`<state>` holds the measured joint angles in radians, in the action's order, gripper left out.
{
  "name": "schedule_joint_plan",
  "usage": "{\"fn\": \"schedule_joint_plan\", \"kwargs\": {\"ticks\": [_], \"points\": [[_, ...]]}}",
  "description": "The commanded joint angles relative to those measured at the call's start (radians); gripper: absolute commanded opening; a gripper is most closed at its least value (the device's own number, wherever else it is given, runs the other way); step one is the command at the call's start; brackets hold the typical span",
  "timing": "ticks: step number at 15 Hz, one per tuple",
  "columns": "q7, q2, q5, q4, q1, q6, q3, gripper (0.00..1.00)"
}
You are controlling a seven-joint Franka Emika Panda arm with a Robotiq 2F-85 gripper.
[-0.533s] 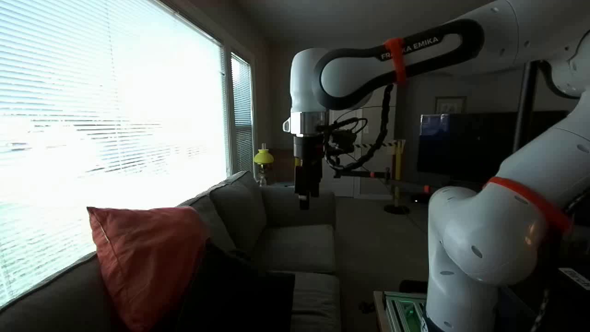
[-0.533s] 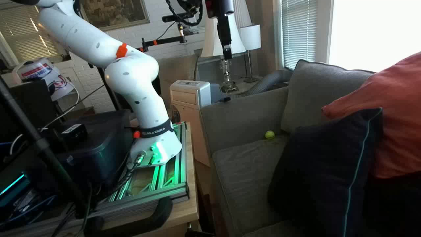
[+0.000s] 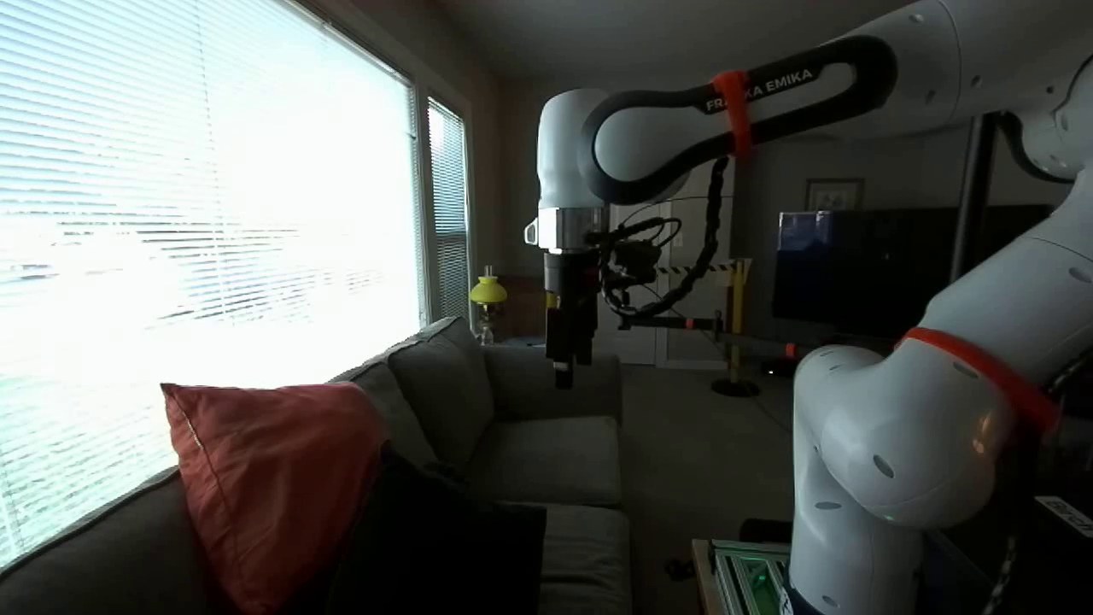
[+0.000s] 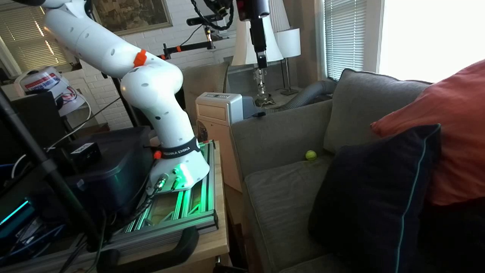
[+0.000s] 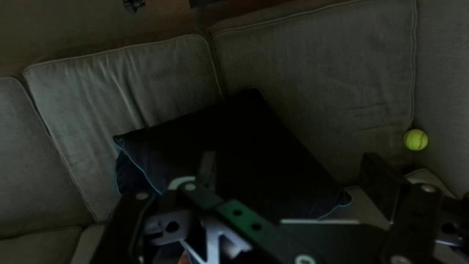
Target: Move the blue and orange pillow to the left
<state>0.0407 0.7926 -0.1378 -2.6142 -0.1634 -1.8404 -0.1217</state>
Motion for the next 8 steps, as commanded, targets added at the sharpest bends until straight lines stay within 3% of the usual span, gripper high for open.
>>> {"fn": "schedule_joint_plan", "kwargs": {"ticks": [1, 5, 8], "points": [[-0.143, -0.103, -0.09, -0.008, -0.068, -0.128, 0.033, 1.0], [-0.317, -0.271, -0.094, -0.003, -0.14, -0.31, 0.019, 1.0], [-0.373, -0.406, -0.102, 0.002, -0.169, -0.462, 0.014, 1.0]]}}
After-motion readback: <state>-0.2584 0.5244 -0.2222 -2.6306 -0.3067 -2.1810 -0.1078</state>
